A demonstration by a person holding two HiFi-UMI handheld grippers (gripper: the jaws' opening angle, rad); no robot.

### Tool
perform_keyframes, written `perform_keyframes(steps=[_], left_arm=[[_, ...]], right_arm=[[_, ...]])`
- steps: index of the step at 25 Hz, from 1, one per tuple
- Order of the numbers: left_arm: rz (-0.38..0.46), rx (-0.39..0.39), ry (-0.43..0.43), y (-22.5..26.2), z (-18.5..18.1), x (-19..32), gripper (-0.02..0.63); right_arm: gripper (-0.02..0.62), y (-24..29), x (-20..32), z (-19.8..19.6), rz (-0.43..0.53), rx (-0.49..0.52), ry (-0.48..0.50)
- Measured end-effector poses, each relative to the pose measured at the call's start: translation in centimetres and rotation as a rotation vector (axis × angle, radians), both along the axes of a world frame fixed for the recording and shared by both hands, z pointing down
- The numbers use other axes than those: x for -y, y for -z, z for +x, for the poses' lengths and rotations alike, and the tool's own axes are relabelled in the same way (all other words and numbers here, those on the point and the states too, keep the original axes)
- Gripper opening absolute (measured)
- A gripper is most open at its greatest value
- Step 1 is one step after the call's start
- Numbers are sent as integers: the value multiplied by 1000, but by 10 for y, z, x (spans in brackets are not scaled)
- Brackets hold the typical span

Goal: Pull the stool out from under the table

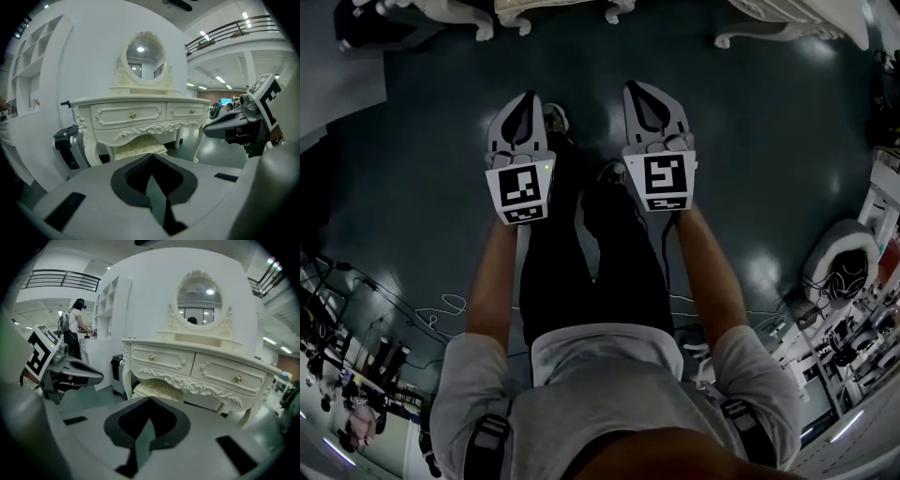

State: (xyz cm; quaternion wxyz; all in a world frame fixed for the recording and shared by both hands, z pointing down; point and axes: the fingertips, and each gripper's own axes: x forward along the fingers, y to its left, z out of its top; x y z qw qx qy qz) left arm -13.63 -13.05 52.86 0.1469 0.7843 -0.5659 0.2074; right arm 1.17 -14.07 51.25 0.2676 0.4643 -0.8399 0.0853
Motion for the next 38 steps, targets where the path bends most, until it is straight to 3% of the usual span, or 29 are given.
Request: perform_keyframes(steps=[9,12,16,20,29,32,34,36,37,38], left_arm=[[-19,-18,10,-56,-28,68,6],[-35,-25,18,-74,-33,91,6],[-122,-79,6,-107,-27,110,6],[-123,14,-37,-137,-30,126,6],[-103,122,-3,-192,-55,162,6],[-97,197,10,-203,-69,176,6],[-87,289,-11,-210,-78,184,6],[-69,449,-72,-217,-84,190,6],[-49,556,-116,-220,-86,194,6],[-21,666,-164,-223,-86,198,8]], right_arm=[[14,-49,72,-14,7,6,-39],[14,-68,97,-16,-36,41,-67],[14,-100,125,-2,-144,132,-142],[14,-141,142,11,-240,166,-204],[14,-199,171,31,-231,96,-206],[15,-208,185,34,-220,62,-189],[15,-213,192,33,-183,-23,-122],[16,-220,197,29,-124,-156,-3],[45,-224,199,27,-92,-228,59],[115,-228,201,24,-64,-296,116]])
